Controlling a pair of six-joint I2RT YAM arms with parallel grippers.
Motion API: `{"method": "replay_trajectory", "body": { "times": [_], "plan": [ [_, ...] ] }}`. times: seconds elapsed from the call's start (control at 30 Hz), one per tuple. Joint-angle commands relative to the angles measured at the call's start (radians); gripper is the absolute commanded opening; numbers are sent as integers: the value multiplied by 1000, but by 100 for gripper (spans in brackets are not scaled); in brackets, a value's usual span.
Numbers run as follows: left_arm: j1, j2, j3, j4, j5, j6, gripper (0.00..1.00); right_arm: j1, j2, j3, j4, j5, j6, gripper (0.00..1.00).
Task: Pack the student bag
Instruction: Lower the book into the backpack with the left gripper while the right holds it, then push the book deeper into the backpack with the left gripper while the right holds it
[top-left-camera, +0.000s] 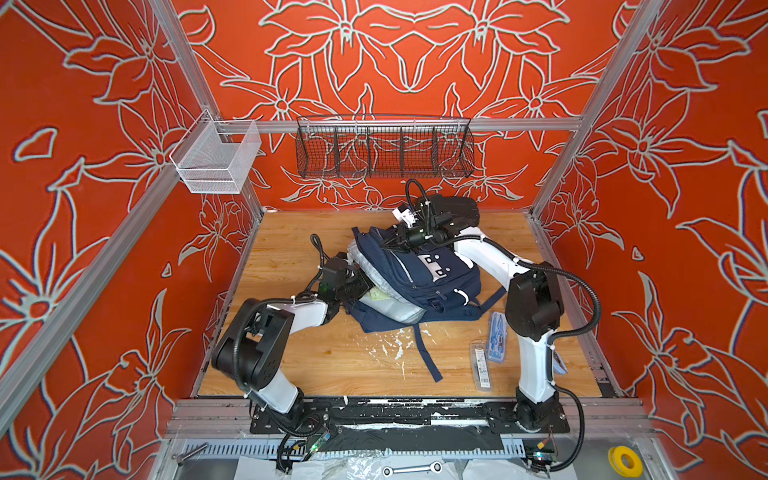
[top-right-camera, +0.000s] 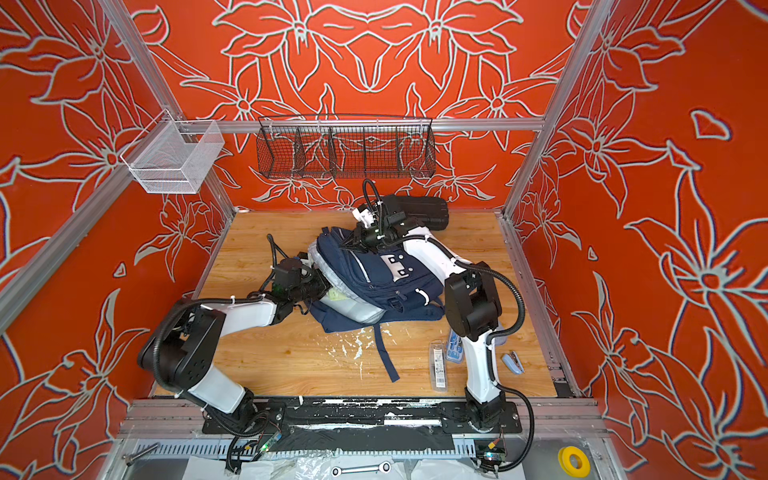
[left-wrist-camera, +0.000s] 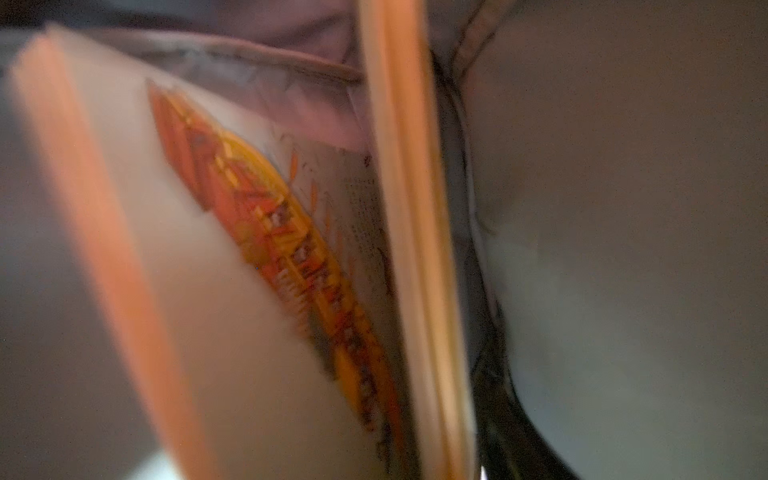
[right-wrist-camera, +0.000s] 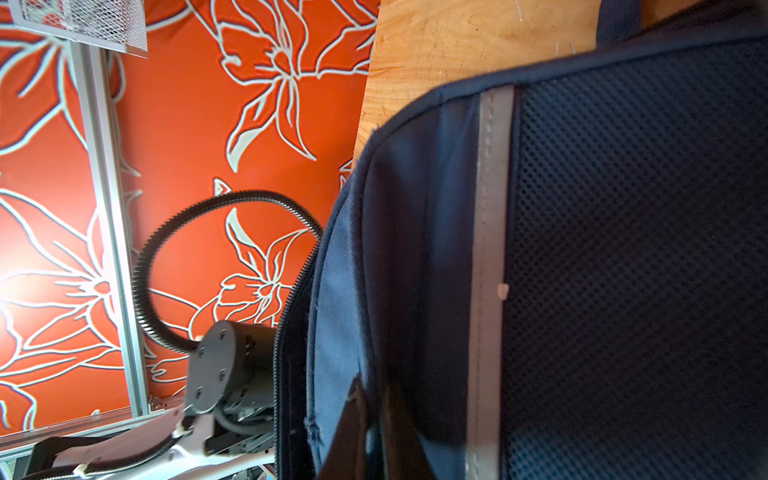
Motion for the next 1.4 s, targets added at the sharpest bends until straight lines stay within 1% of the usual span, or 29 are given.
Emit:
{"method": "replay_trajectory", "body": {
  "times": [0.0,0.07,0.13,0.2,0.33,0.43,0.47,0.53,0.57,0.63,0.7,0.73,0.8,0.83,0.9,0.93,0.97,1.0,1.03,1.13,1.27,1.37],
  "plan": [
    [-11,-133,71,-300,-98,147,99,4,-35,11,71,-32,-20,0],
    [-9,-198,98,-459,-170,187,97,1,-34,7,57,-23,-36,0],
    [-7,-235,122,-575,-200,218,97,-2,-35,-1,60,-21,-40,0],
    [-8,-254,134,-661,-220,220,97,-4,-35,-10,64,-17,-38,0],
    [-6,-267,128,-705,-228,227,97,-7,-30,-14,66,-14,-40,0],
    [0,-206,152,-714,-170,236,100,-9,-27,-16,78,-16,-33,0],
    [0,-181,168,-726,-141,243,99,-9,-26,-16,83,-17,-29,0],
    [0,-151,202,-778,-143,260,99,-11,-26,-20,92,-18,-20,0],
    [0,-146,214,-799,-156,273,97,-12,-27,-22,103,-22,-11,0],
    [0,-152,219,-803,-167,293,77,-12,-28,-26,120,-24,3,0],
    [0,-152,229,-797,-151,304,58,-12,-29,-23,124,-29,9,0],
    [0,-144,238,-800,-142,308,52,-13,-30,-17,124,-32,11,0],
    [0,-127,248,-796,-128,310,48,-12,-30,-8,129,-43,27,0],
    [0,-122,246,-781,-116,303,44,-13,-33,-1,127,-54,36,0],
    [5,-113,235,-731,-77,285,31,-12,-43,16,124,-87,48,0],
    [11,-112,229,-702,-54,273,22,-14,-51,19,124,-102,54,0],
    [17,-112,225,-678,-32,260,10,-16,-63,26,119,-115,60,0],
    [23,-114,221,-665,-16,252,2,-18,-71,29,119,-130,67,0],
    [32,-120,221,-654,-2,246,0,-24,-80,37,115,-150,72,0],
    [63,-162,229,-666,29,253,0,-47,-99,62,89,-205,68,0],
    [134,-272,229,-723,67,286,0,-90,-105,101,-18,-245,-1,0],
    [186,-372,211,-725,117,302,0,-108,-106,112,-35,-292,-20,0]
  ]
}}
